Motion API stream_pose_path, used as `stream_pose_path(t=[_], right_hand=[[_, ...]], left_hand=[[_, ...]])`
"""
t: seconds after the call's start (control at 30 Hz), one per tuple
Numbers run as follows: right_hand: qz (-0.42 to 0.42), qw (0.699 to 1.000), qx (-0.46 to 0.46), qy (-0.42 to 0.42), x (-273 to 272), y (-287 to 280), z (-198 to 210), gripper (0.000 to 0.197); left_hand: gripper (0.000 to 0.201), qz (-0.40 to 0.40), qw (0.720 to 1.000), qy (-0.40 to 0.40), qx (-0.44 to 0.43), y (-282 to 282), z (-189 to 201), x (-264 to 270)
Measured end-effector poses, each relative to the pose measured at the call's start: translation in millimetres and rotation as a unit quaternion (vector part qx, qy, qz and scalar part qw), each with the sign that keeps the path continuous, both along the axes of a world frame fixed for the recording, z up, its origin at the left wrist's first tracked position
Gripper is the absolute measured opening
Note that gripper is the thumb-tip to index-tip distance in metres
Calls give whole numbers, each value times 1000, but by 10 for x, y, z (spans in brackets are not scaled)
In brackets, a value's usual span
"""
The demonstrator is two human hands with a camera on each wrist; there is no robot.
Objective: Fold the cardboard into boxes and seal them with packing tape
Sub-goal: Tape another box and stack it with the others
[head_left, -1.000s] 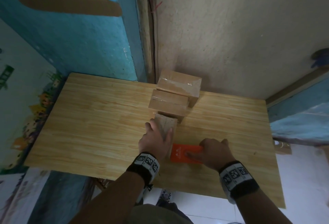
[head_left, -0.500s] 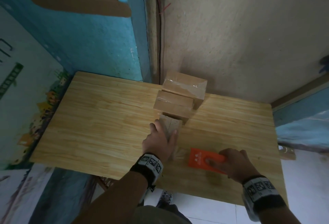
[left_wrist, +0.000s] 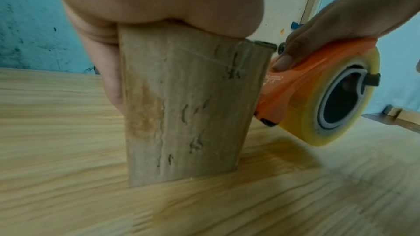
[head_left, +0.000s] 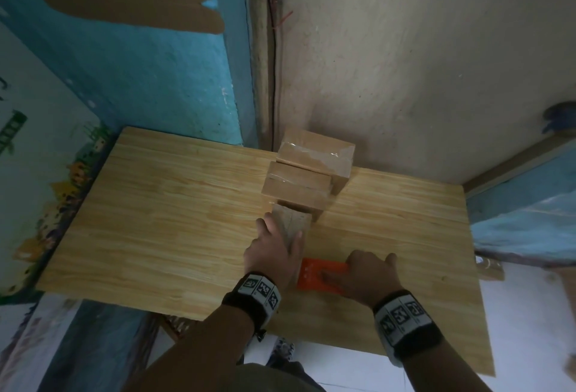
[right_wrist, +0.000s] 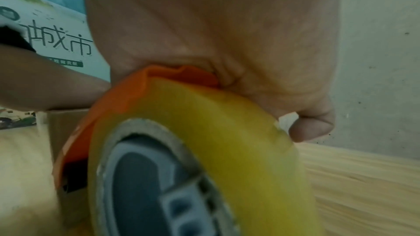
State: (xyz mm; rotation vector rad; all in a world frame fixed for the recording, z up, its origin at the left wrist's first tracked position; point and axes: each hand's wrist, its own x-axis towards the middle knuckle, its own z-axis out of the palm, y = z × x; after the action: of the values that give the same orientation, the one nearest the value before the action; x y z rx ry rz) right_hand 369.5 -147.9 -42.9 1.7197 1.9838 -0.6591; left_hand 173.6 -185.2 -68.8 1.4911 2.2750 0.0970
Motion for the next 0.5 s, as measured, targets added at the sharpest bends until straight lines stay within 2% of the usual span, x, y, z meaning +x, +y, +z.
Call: stream_pose_path(t=[0.23, 0.33, 0.43, 0.5], right_hand=[[-32, 997, 74, -4, -175, -161, 83, 63], [-9, 995, 98, -26, -328, -315, 67, 70], [-22, 993, 109, -29, -366, -430, 33, 79], [-21, 993, 110, -31, -302, -490, 32, 69]], left_hand=[[85, 2, 1000, 10, -13, 26, 10, 18], [83, -2, 1000, 2, -9, 33, 26, -1], [81, -8, 1000, 3, -9, 43, 42, -18], [80, -13, 1000, 1, -6, 35, 62, -27]])
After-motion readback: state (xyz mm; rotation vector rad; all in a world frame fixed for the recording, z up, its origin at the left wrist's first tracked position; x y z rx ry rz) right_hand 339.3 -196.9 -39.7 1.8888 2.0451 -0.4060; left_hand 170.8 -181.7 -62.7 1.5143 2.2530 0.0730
